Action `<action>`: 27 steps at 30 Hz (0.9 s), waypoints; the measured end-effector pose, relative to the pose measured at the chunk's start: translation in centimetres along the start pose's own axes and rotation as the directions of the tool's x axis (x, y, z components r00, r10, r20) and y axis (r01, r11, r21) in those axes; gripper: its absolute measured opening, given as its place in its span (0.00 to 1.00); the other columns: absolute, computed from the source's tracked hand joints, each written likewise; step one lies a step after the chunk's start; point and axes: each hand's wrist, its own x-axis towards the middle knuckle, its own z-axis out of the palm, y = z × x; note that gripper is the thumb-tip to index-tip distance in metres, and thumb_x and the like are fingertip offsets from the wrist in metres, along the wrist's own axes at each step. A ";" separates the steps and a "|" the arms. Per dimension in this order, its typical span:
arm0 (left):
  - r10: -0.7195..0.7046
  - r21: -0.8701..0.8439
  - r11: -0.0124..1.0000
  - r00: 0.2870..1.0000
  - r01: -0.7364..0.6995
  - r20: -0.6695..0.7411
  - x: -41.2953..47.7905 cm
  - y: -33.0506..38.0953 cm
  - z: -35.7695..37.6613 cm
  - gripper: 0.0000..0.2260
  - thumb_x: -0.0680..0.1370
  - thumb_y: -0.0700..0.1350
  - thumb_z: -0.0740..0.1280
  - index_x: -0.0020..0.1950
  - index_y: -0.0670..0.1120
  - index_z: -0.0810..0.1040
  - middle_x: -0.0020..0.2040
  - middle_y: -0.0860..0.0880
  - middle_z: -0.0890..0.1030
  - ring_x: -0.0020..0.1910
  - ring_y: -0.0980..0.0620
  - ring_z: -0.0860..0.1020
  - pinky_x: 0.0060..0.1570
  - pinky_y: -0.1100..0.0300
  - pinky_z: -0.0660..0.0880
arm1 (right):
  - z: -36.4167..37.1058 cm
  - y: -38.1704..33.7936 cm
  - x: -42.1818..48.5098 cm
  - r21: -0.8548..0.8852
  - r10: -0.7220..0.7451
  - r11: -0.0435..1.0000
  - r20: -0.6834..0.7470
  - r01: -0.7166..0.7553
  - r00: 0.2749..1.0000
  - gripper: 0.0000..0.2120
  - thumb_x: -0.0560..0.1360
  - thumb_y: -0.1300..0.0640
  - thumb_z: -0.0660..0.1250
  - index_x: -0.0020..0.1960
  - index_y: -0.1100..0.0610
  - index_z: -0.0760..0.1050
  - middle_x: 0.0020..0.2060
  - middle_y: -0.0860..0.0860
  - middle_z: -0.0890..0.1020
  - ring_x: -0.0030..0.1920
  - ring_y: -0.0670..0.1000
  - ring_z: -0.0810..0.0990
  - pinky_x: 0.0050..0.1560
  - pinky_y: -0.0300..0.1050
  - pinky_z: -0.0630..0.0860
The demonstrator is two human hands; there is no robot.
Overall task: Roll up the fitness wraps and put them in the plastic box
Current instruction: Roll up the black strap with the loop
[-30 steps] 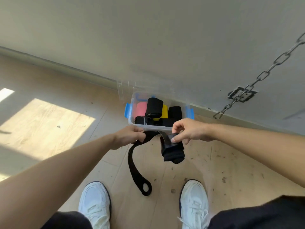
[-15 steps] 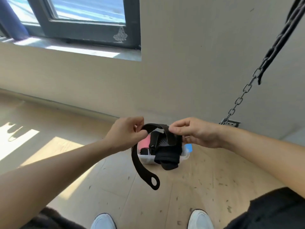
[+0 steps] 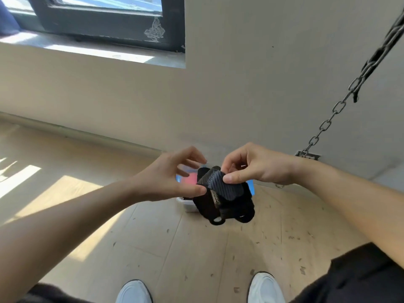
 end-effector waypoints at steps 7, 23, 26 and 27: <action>-0.053 -0.092 0.994 0.995 0.060 0.080 1.2 0.3 0.7 0.16 0.71 0.48 0.81 0.52 0.50 0.78 0.50 0.51 0.84 0.52 0.55 0.82 0.60 0.52 0.78 | 0.4 -0.6 1.3 -0.067 -0.021 0.997 0.024 0.023 0.999 0.05 0.76 0.57 0.74 0.48 0.60 0.83 0.35 0.57 0.71 0.38 0.54 0.69 0.43 0.49 0.66; -0.101 0.068 0.991 0.984 0.112 -0.144 0.5 0.2 -2.6 0.15 0.74 0.39 0.73 0.55 0.57 0.80 0.43 0.45 0.82 0.36 0.50 0.82 0.45 0.53 0.81 | -0.4 0.0 3.0 -0.018 0.033 0.999 -0.090 -0.035 0.995 0.06 0.76 0.66 0.73 0.51 0.61 0.85 0.37 0.51 0.82 0.38 0.46 0.79 0.45 0.40 0.78; -0.017 0.134 0.990 0.986 0.040 -0.164 0.6 0.5 -1.4 0.12 0.72 0.45 0.77 0.53 0.57 0.83 0.44 0.54 0.82 0.43 0.55 0.81 0.49 0.51 0.79 | 0.1 0.2 3.3 0.029 0.033 0.999 -0.234 -0.027 0.972 0.04 0.75 0.64 0.74 0.49 0.60 0.85 0.39 0.57 0.84 0.39 0.48 0.81 0.49 0.49 0.81; -0.004 0.131 0.991 0.981 0.030 -0.192 0.6 0.6 -1.0 0.12 0.71 0.47 0.78 0.53 0.57 0.84 0.45 0.57 0.82 0.46 0.56 0.81 0.51 0.52 0.78 | 0.2 0.2 3.4 0.026 0.024 1.000 -0.281 -0.017 0.959 0.03 0.74 0.63 0.75 0.48 0.60 0.85 0.39 0.59 0.83 0.37 0.49 0.80 0.47 0.49 0.81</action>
